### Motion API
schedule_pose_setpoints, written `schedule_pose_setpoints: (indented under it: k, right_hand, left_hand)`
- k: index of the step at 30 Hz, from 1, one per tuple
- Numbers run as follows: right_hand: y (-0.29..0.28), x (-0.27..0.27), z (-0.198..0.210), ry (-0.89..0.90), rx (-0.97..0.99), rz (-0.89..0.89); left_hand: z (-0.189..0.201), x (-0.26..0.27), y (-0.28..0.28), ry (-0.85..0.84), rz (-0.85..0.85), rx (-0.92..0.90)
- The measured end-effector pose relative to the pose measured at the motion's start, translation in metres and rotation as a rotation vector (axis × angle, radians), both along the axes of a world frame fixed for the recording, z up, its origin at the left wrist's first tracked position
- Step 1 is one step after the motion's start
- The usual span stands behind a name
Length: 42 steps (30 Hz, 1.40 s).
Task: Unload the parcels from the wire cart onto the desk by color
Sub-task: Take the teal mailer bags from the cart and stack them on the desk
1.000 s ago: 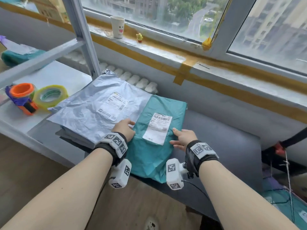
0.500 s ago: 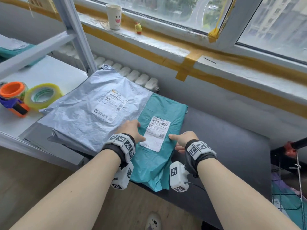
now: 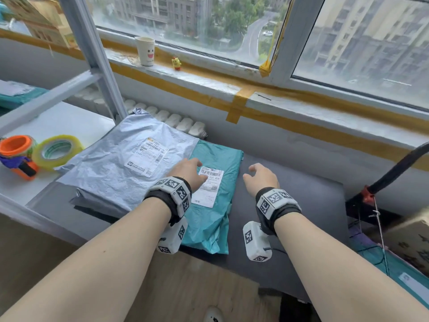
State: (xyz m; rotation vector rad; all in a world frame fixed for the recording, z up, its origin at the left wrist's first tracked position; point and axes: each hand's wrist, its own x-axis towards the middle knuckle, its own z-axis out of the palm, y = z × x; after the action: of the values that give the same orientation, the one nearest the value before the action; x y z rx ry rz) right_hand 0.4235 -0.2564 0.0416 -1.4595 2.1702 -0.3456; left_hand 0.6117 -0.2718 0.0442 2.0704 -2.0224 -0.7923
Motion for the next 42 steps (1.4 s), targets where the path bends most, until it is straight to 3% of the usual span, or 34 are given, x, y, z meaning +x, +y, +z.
schedule_pose_setpoints:
  k: [5,10,19,28,35,42]
  right_hand:
    - [0.06,-0.007,0.021,0.174,-0.107,0.052]
    - [0.131,-0.028,0.025,0.255,-0.091,-0.001]
    - [0.26,-0.108,0.053,0.278,-0.083,-0.274]
    - [0.355,-0.194,0.069,0.231,-0.071,-0.532]
    - [0.394,-0.285,0.044,0.212,-0.001,-0.63]
    - [0.4,-0.41,-0.018,0.076,0.107,-0.637]
  left_hand:
    - [0.02,-0.025,0.034,-0.001,-0.134,-0.083]
    - [0.032,-0.062,0.075,0.009,-0.276,-0.107]
    - [0.068,-0.174,0.154,0.109,-0.586,-0.12]
    - [0.102,-0.283,0.215,0.218,-0.823,-0.151]
    - [0.074,-0.371,0.241,0.198,-0.871,-0.097]
    - [0.01,-0.479,0.239,0.095,-0.814,-0.012]
